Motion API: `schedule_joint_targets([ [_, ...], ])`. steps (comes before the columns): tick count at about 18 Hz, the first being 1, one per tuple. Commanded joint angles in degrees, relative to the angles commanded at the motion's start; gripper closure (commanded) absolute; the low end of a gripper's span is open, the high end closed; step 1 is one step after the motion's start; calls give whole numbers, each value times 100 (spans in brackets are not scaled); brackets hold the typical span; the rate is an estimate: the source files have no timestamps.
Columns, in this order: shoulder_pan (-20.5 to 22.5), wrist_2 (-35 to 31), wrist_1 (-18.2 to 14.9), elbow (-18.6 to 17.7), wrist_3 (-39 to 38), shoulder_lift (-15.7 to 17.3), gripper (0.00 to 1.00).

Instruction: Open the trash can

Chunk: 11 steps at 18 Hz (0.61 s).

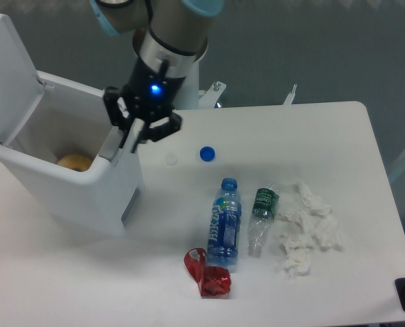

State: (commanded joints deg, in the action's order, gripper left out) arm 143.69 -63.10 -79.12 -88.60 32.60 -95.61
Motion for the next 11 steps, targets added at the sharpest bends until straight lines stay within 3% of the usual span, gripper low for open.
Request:
schedule_joint_targets([
  [4, 334, -701, 712, 0, 587, -589, 0],
  [9, 843, -1424, 986, 254, 1476, -1249, 0],
  [11, 915, -1617, 1039, 483, 2247, -1538, 0],
])
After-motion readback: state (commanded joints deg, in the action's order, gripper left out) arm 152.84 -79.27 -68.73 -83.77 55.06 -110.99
